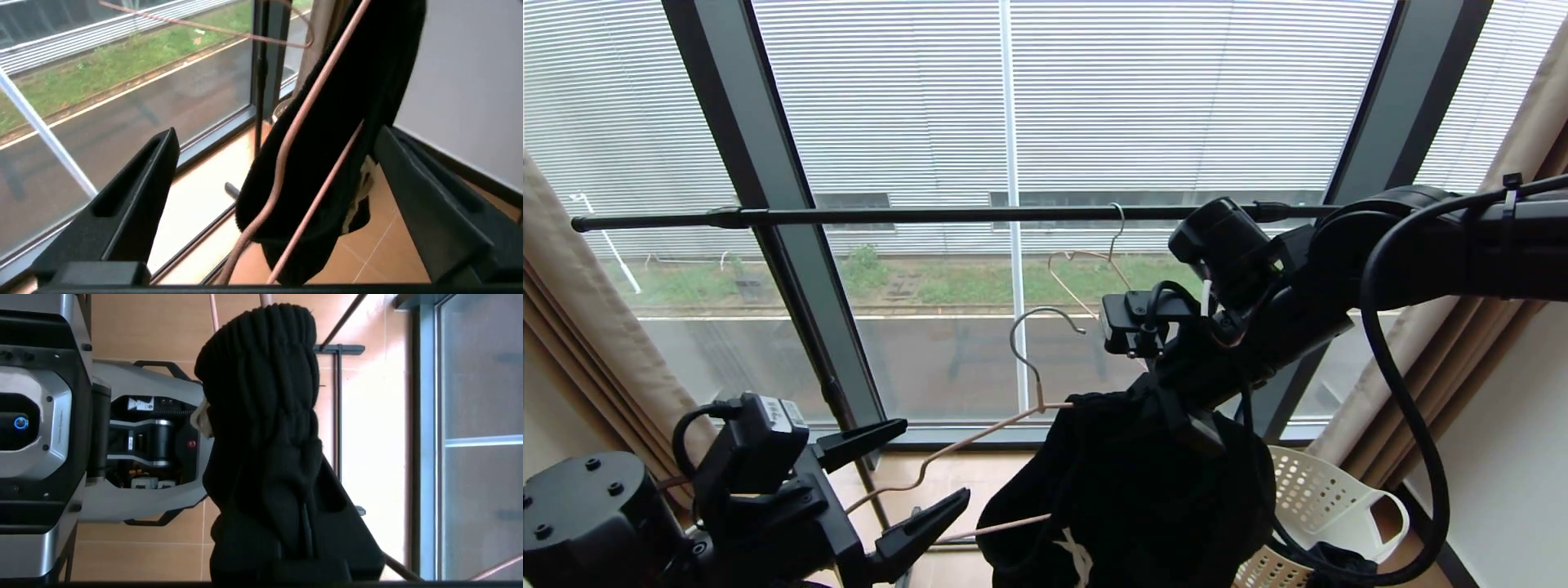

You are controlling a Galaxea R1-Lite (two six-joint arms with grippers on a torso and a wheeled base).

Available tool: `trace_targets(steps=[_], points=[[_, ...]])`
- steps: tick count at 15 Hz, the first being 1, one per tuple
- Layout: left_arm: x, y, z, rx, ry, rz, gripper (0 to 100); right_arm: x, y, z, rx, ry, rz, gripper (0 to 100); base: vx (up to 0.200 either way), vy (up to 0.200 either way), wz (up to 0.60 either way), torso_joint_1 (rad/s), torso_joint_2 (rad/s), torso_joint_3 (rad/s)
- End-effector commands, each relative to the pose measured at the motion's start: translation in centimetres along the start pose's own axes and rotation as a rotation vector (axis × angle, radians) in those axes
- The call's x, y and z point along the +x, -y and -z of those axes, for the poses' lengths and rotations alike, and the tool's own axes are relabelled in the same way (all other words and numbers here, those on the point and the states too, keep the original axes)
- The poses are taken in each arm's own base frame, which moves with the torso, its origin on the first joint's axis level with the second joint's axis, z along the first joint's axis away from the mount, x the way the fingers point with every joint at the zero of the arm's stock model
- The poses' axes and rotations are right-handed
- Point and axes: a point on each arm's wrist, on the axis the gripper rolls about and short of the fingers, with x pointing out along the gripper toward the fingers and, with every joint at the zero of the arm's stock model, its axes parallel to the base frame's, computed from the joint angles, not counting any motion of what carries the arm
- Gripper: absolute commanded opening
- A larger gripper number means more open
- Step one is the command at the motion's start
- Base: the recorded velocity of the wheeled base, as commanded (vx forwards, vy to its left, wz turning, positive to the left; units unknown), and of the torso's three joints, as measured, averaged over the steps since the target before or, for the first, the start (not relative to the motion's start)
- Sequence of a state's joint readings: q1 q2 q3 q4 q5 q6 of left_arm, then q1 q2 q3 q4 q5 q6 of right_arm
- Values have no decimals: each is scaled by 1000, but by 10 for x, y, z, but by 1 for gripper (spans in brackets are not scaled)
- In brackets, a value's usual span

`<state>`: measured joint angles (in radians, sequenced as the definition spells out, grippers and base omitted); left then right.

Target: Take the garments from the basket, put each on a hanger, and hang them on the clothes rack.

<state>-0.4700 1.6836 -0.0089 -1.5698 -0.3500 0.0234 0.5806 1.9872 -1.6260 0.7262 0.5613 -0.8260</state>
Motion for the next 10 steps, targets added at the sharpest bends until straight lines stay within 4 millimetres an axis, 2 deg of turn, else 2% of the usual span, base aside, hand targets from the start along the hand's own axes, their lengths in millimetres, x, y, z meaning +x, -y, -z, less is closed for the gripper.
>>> trace_targets(steps=[1, 4, 6, 7, 10], points=[[-16, -17, -18, -4, 99, -1, 100, -7, -3, 4, 9, 2, 6, 0, 0, 0, 0, 0, 0, 0], [-24, -41, -26, -126, 135, 14, 100, -14, -5, 10, 21, 14, 8, 0, 0, 0, 0, 0, 0, 0], [-30, -69, -28, -296, 139, 40, 100, -22, -9, 13, 0, 67, 21, 0, 0, 0, 0, 0, 0, 0], [-28, -81, -21, -368, 113, 52, 100, -25, -12, 14, -12, 90, 26, 0, 0, 0, 0, 0, 0, 0], [-9, -120, 20, -523, 7, 18, 100, -31, -16, 17, -23, 135, 25, 0, 0, 0, 0, 0, 0, 0]])
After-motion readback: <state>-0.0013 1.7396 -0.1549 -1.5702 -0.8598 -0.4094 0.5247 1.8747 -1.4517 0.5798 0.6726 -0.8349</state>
